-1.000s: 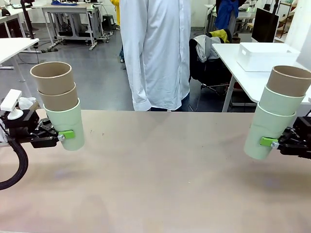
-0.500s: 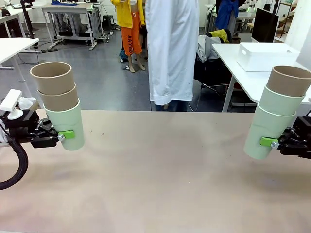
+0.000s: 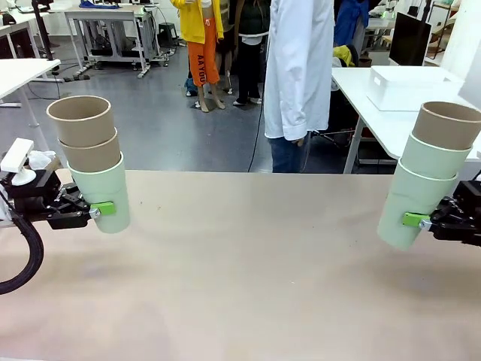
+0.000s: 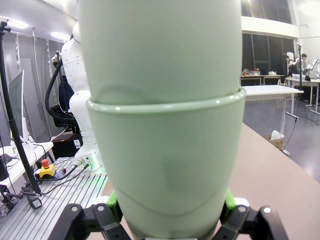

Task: Stack the cups and store them in the basket.
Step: Place the stack of Reusable plastic cups into the Pantry Basket.

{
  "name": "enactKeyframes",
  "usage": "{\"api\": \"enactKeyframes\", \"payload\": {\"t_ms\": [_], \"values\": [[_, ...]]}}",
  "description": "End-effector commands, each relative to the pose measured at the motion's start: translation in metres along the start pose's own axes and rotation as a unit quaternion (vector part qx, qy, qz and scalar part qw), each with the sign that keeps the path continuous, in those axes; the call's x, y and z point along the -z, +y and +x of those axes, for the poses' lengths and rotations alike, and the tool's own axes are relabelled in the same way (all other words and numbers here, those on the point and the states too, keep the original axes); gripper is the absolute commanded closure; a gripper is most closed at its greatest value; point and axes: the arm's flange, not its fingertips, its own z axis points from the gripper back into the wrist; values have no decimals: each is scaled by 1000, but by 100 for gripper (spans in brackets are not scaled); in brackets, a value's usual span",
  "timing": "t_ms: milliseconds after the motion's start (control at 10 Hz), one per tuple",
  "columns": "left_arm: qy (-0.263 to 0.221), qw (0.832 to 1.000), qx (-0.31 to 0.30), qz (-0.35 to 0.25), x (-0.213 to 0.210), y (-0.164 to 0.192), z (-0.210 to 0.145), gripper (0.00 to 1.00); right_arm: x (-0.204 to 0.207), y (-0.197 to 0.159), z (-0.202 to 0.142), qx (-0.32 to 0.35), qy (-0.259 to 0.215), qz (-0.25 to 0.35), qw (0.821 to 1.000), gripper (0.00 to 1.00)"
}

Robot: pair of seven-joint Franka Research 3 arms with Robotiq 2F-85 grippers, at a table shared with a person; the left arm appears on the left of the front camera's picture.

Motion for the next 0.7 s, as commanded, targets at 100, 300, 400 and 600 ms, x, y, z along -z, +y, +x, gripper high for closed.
{"api": "enactKeyframes", "payload": {"t_ms": [100,300,400,600], "values": [[-3,1000,8,-3,2,-2,3,15,2,-1,5,-6,-4,-3,1000,15],[-3,1000,8,-3,2,-2,3,15,2,-1,5,-6,-4,-3,1000,15],[-3,1000,8,-3,2,-2,3,15,2,-1,5,-6,-4,-3,1000,15],[-3,1000,8,-3,2,-2,3,15,2,-1,5,-6,-4,-3,1000,15]]}}
